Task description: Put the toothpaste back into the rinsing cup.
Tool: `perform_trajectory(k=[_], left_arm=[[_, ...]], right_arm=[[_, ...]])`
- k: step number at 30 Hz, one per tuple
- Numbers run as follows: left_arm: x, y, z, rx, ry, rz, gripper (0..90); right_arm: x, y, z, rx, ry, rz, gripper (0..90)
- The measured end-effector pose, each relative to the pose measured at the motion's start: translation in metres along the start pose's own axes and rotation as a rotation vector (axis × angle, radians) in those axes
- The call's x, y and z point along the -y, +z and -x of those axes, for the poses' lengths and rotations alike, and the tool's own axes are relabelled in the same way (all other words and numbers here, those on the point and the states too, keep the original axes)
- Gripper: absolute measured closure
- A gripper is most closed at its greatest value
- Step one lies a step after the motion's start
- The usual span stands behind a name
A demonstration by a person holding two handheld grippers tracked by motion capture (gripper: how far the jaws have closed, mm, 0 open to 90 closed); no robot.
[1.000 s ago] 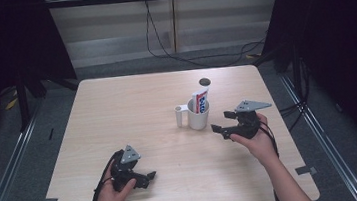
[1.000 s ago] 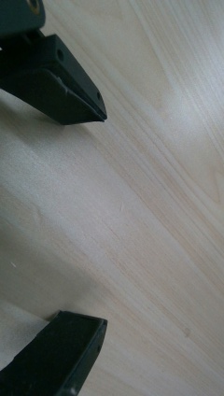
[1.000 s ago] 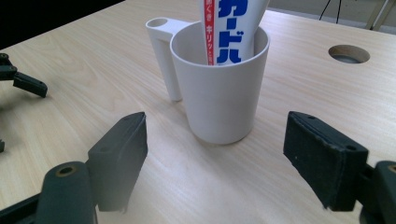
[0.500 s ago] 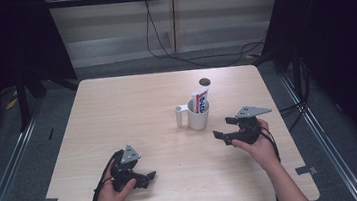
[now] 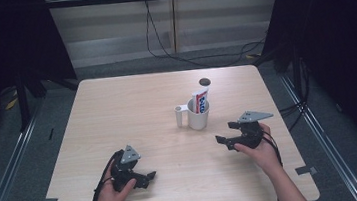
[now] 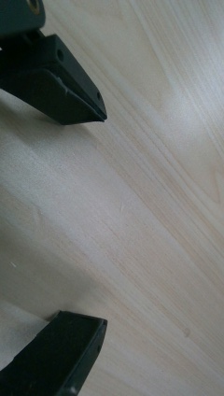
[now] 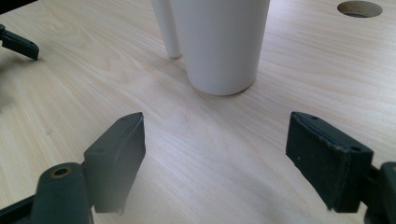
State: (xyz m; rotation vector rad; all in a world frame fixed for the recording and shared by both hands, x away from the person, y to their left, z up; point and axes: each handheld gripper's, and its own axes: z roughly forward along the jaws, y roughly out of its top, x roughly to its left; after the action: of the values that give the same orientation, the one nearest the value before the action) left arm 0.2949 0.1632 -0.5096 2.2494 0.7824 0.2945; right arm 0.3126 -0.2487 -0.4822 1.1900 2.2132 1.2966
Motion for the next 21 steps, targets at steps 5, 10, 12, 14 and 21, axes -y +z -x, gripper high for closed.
perform_trajectory(k=[5, 10, 12, 14, 21], left_arm=[[0.0, 0.0, 0.0, 0.0, 0.0, 0.0, 2.5], [0.0, 0.0, 0.0, 0.0, 0.0, 0.0, 2.5], [0.0, 0.0, 0.0, 0.0, 0.0, 0.0, 2.5], [0.0, 0.0, 0.0, 0.0, 0.0, 0.0, 2.5], [0.0, 0.0, 0.0, 0.0, 0.0, 0.0, 2.5]], right_arm=[[0.003, -0.003, -0.001, -0.005, -0.001, 0.005, 19.2], [0.007, -0.004, -0.001, -0.008, -0.007, -0.005, 17.1], [0.009, -0.004, 0.0, -0.006, -0.025, -0.027, 16.4], [0.011, -0.004, -0.001, -0.002, -0.024, -0.034, 16.3], [0.017, -0.005, 0.0, -0.002, -0.032, -0.037, 16.2]])
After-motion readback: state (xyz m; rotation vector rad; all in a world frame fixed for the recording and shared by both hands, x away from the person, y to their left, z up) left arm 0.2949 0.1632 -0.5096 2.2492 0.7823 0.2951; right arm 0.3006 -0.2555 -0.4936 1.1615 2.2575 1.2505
